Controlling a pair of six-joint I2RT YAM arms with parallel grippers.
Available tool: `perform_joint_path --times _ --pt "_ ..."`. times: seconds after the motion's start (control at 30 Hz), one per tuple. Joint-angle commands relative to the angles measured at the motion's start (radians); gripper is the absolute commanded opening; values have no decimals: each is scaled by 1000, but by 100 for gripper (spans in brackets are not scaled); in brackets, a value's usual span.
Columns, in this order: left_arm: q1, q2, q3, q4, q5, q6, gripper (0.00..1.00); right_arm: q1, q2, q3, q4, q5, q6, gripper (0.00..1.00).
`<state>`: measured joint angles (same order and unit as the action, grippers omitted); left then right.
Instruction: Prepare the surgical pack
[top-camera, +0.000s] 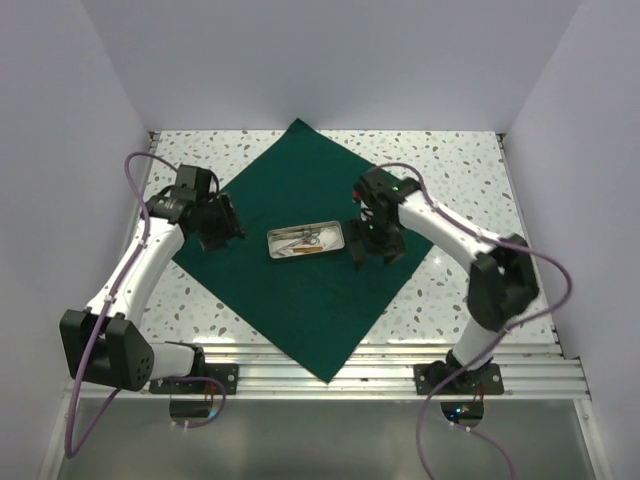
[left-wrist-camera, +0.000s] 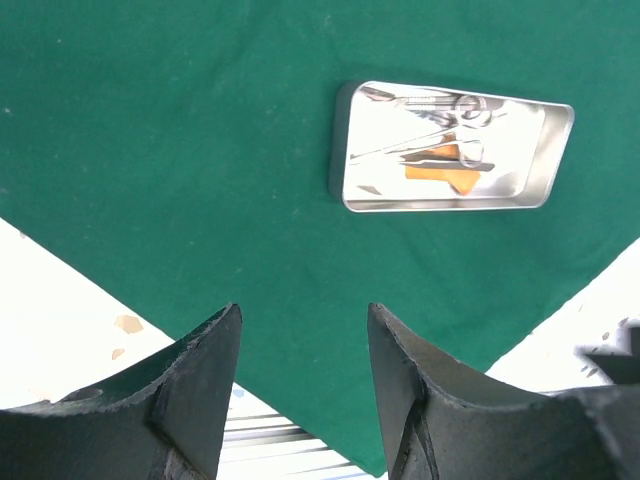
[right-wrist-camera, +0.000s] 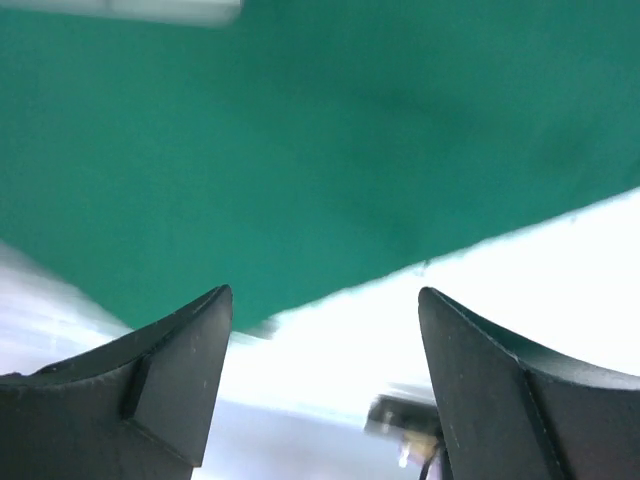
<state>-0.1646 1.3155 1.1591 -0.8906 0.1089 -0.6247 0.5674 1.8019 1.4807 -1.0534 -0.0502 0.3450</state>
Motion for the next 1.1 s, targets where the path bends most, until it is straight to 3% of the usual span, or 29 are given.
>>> perform_joint_path --times 0.0,0.1,0.2,0.33,0.43,0.63,0.83,1.07 --pt "7 -61 -5 39 32 13 57 46 -244 -253 26 -259 29 78" --pt "7 -91 -47 58 67 -4 57 146 -404 -466 154 -388 165 76" --pt "7 -128 -91 64 104 -23 57 227 -531 -707 395 -497 436 74" --pt "5 -183 -133 59 121 -32 57 391 -588 -822 605 -441 656 71" --pt "5 -200 -133 30 104 -33 58 513 -534 -850 736 -375 764 69" --pt "7 -211 -137 9 84 -23 61 732 -369 -746 728 -165 902 65" --pt "-18 -219 -133 21 110 -43 62 789 -265 -649 638 -1 991 55" --pt "-27 -223 -133 25 118 -40 62 790 -260 -652 515 47 1057 47"
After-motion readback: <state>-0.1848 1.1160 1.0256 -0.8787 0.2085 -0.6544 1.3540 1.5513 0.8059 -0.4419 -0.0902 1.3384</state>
